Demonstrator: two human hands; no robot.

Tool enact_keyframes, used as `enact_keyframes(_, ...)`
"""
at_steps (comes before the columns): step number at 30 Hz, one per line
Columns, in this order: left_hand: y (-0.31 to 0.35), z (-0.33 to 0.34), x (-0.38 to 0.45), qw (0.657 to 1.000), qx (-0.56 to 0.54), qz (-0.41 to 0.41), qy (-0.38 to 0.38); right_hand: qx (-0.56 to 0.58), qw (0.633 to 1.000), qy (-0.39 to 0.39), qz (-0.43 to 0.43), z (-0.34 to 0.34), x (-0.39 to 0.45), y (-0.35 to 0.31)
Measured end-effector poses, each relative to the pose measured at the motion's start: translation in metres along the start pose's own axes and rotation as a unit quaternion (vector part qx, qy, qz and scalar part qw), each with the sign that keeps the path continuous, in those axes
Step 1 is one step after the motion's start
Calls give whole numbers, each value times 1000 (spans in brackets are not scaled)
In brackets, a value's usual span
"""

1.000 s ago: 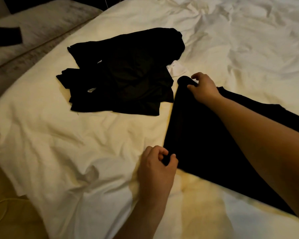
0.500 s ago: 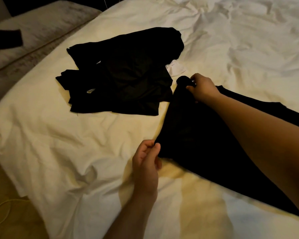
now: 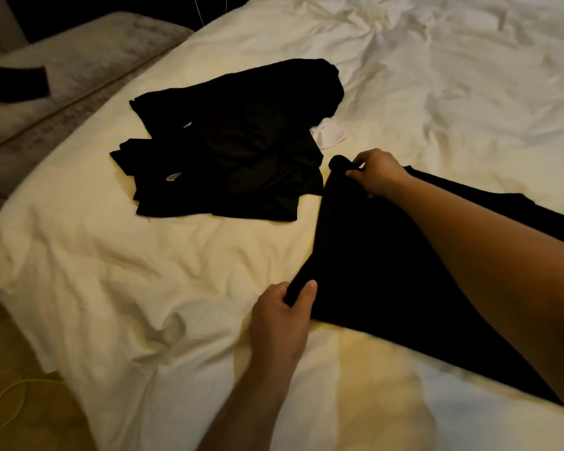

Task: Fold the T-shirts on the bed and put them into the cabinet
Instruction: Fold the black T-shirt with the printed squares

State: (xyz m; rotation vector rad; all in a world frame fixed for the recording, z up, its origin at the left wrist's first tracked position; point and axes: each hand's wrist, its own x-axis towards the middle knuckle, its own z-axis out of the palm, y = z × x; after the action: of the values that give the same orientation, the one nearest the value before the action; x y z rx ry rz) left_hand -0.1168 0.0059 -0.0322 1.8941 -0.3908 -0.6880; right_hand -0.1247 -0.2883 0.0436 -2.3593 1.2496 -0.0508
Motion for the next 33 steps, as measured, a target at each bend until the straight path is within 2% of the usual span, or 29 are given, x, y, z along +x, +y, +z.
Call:
enact_keyframes(5, 4, -2, 1, 999, 28, -1, 24, 24, 995, 94, -23, -2, -4, -1)
enact_keyframes(7, 7, -2, 1, 998, -44, -40, -1, 45, 992, 118, -20, -1, -6, -2)
enact_keyframes(9, 10, -3, 2, 988, -134, -74, -18, 82, 992, 91, -3, 0, -8, -4)
enact_keyframes(12, 12, -4, 4, 981, -179, -73, -4, 124, 992, 10, 29, 2, -13, -9)
enact_keyframes(15, 11, -2, 5, 983, -176, -57, 19, 75, 997, 28, 5, 4, -11, -8)
enact_keyframes(22, 3, 1, 10, 978, -171, -57, 107, 122, 980, 148, -45, -9, 6, -21)
enact_keyframes(26, -2, 4, 14, 970, -195, -46, 137, 126, 991, 41, -36, 5, 8, -14)
enact_keyframes(28, -3, 4, 13, 973, -179, -23, 146, 153, 987, 17, -36, 13, -1, -9)
enact_keyframes(33, 2, 5, 4, 981, -94, 46, 164, 113, 985, 101, -78, 32, -49, 13)
